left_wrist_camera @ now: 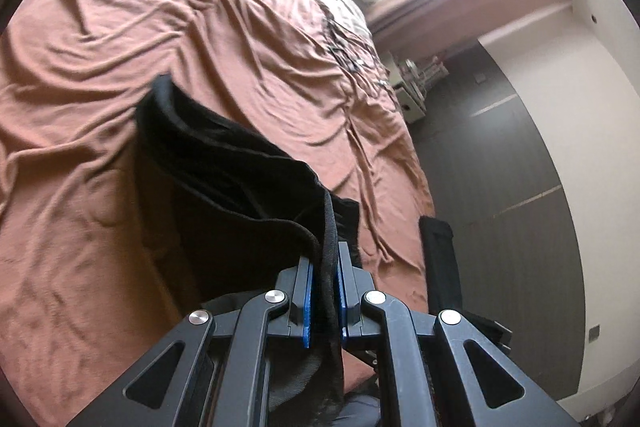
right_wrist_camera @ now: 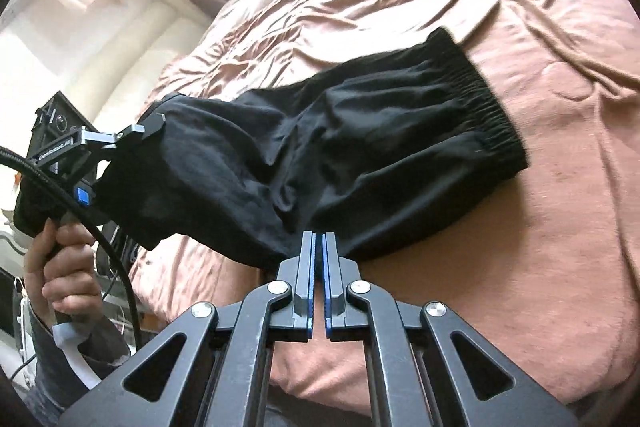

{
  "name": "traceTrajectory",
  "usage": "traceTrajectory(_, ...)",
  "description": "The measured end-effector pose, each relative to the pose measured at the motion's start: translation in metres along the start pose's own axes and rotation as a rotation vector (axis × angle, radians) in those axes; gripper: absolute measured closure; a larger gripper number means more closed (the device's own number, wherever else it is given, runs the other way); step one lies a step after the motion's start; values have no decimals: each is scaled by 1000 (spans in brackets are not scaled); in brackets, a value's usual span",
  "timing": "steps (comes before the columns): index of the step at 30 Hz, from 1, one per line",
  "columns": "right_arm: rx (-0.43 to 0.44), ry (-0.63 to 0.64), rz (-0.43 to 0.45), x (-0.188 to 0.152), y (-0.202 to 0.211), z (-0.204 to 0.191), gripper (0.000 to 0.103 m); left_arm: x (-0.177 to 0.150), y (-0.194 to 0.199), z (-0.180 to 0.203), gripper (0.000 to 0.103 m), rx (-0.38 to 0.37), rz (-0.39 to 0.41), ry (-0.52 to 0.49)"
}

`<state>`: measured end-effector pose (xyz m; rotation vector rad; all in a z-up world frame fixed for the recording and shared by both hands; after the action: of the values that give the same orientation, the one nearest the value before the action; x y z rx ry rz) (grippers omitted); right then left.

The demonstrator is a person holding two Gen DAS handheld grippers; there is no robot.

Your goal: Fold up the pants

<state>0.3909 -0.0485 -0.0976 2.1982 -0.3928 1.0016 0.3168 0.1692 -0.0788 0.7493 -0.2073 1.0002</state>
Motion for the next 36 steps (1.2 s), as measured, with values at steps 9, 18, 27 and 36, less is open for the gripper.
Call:
traceTrajectory(9,-15,-59,51,1,43,30,102,-14,-48,38,93,-9,-74,-60)
traceTrajectory(18,-26,-105,69,0,68,52,101,-34,-87,58,93,-15,-145,-85)
traceTrajectory(27,-33,-133,86,-3,81,64,54,-67,-127,55,71,-28,-280,-34)
traceTrajectory(36,-24,-133,87,0,75,65,43,-52,-102,30,21,12,-236,-11)
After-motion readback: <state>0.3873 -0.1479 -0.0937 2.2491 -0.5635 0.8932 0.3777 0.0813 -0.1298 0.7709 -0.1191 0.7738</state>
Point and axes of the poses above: each gripper's, at about its wrist camera, not at the fingertips, and y roughly against the way its jaws point, z to its right, x to its top, the point moved 1 cm from there along -y, roughly the way its jaws point, and after that the axes turned 13 degrees about z, right-handed, at the moved point
